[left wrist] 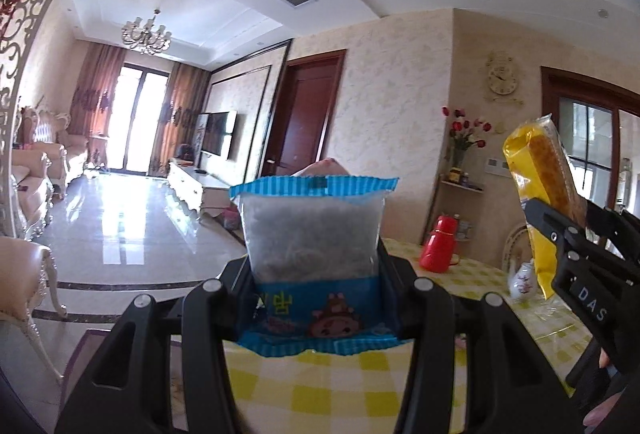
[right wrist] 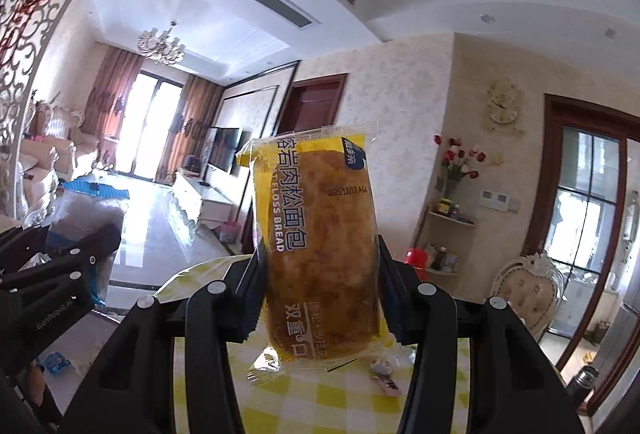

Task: Organize snacks
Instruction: 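Lift both packets and carry them toward the white box, then open both tools over the white box to drop the packets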

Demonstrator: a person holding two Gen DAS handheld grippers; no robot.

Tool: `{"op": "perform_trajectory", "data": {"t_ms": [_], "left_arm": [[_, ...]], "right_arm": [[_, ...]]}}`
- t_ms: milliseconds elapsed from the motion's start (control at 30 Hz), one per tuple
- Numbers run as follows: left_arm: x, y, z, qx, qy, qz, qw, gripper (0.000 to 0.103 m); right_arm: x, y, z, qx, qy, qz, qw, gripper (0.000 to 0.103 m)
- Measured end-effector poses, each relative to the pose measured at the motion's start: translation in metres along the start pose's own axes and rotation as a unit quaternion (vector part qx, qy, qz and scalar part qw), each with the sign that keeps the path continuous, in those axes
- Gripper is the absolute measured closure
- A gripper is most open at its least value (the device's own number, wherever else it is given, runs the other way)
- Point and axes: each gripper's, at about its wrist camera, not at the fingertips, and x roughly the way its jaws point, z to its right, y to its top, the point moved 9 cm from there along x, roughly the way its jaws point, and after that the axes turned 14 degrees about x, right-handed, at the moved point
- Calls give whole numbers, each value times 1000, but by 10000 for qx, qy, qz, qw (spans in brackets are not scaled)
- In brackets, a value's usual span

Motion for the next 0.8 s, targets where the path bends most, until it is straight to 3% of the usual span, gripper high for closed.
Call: {"op": "perform_trajectory", "data": {"t_ms": [267,400,533,633,733,800], "left_arm": [[0,-30,-64,-101,475,-372,9981,54],[6,-57,-106,-74,721,-883,9935,54],[14,-90,-160,-118,918,-1600,9828,54],[16,-118,-200,-18,1198,-2144,9694,54],[16,-152,-236,47,1470,-2737,9505,54],[18,-169,-249,100,1484,-2998,9423,54]], "right_arm": [[12,-16,-62,-240,445,-202,9985,54],[19,-41,-106,-190,1102,-697,9913,54],[30,-88,-153,65,2028,-1636,9654,54],[41,-135,-192,243,2673,-2537,9293,54],[47,-182,-231,126,2957,-3198,9001,54],[43,-219,-258,-23,3063,-3614,8806,54]]}}
